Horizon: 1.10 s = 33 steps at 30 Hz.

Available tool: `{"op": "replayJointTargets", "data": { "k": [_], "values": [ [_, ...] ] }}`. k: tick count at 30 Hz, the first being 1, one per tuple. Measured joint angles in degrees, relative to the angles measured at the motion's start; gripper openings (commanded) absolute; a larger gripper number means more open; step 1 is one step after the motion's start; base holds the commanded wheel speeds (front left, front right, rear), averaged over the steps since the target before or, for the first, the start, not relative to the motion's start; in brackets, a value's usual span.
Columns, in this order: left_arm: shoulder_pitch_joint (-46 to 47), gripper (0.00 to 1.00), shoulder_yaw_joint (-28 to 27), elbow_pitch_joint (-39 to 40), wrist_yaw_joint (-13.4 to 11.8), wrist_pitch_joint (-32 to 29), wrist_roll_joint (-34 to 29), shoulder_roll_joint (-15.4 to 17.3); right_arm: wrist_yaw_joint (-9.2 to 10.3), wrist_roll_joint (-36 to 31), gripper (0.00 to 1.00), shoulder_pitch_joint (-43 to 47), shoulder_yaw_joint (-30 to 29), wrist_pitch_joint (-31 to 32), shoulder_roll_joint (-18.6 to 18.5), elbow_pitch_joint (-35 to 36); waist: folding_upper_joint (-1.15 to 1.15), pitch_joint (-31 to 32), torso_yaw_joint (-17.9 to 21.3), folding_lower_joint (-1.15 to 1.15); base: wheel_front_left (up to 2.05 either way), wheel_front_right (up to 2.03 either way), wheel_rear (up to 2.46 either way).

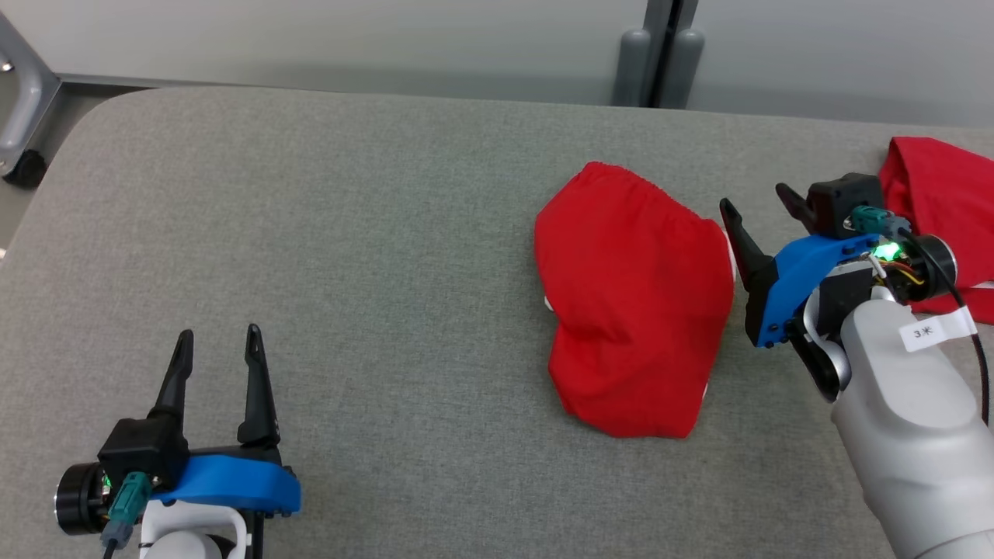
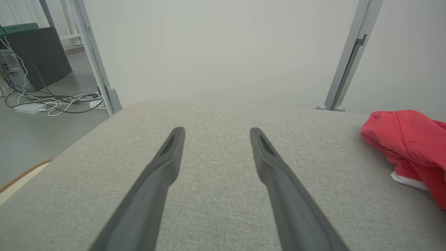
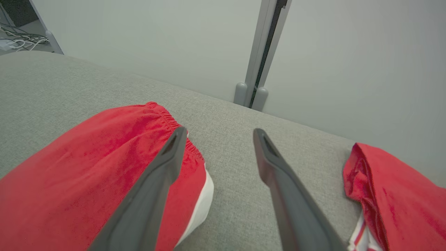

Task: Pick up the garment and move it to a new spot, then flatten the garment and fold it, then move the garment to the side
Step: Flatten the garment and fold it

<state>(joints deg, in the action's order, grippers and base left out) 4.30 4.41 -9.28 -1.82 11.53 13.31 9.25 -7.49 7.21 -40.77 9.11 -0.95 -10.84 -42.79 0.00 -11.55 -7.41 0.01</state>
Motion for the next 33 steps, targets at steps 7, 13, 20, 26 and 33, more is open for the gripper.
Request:
{"op": "replayJointTargets", "data": {
  "k": [7,13,20,26,33],
  "values": [
    [2.1,1.00,1.8,1.3,-0.1,-2.2,-0.2,-0.5,0.00,2.6,1.00,-5.0,3.6,2.1,0.3,-13.2,0.00,-2.7,-2.9,0.00,0.00,0.00,0.00],
    [3.0,1.00,2.3,1.0,-0.1,-2.6,0.0,-0.9,0.00,5.4,0.93,-6.5,5.1,1.3,1.1,-20.2,0.01,-3.8,-4.5,-0.01,0.00,0.00,0.00],
    [2.6,1.00,1.9,0.0,-0.6,-2.3,0.6,-0.8,0.00,8.7,0.00,-6.8,6.4,-7.1,0.0,-21.8,0.00,-2.7,-3.8,-0.01,0.00,0.00,0.00],
    [1.0,1.00,1.8,0.0,-1.2,-2.4,0.9,-0.3,0.00,9.5,0.00,-6.0,7.1,-13.1,-3.9,-20.3,-0.01,-0.3,-2.7,-0.02,0.00,0.00,0.00],
    [-1.1,1.00,1.1,0.5,-1.7,-3.2,1.4,0.8,0.00,8.8,0.00,-4.8,11.3,-14.0,-3.4,-10.9,-0.01,2.7,-1.3,-0.02,0.00,0.00,0.00]
  ]
}}
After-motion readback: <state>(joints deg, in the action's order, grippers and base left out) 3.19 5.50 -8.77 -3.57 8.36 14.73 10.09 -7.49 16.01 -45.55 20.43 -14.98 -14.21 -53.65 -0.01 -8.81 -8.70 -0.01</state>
